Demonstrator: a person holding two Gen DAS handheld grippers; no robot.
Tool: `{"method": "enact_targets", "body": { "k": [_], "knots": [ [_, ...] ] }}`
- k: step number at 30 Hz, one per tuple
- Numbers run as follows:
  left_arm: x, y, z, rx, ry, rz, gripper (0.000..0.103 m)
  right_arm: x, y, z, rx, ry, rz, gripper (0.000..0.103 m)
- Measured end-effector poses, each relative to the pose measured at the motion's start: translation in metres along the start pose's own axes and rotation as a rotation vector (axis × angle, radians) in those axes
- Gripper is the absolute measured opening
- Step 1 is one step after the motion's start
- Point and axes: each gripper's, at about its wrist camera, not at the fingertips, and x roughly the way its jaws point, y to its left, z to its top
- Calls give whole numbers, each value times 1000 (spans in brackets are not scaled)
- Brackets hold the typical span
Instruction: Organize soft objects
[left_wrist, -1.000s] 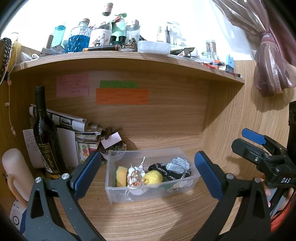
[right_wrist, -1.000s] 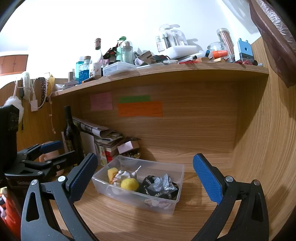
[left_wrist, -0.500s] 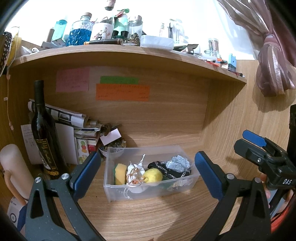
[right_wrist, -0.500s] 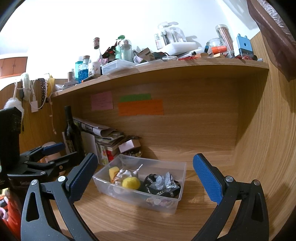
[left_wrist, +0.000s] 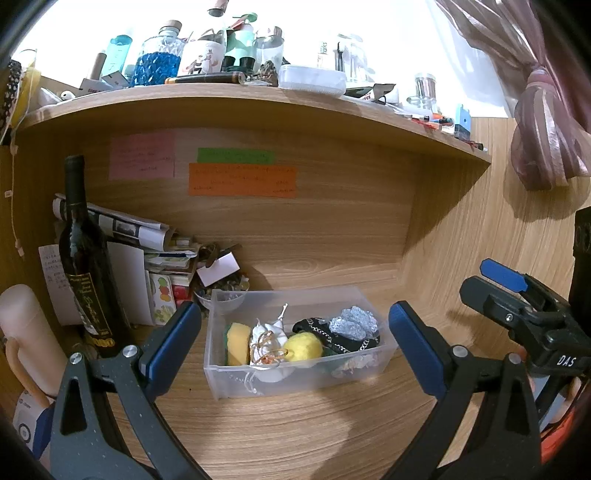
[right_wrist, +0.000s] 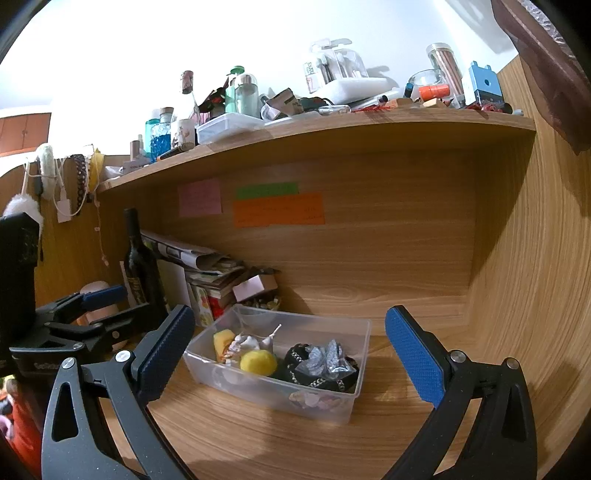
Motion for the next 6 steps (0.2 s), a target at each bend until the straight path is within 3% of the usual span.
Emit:
{"method": "enact_targets", "body": {
  "k": [6],
  "knots": [
    [1, 0, -1, -8, 5, -2, 103, 2, -1, -1, -1, 5, -1, 103]
  ]
}}
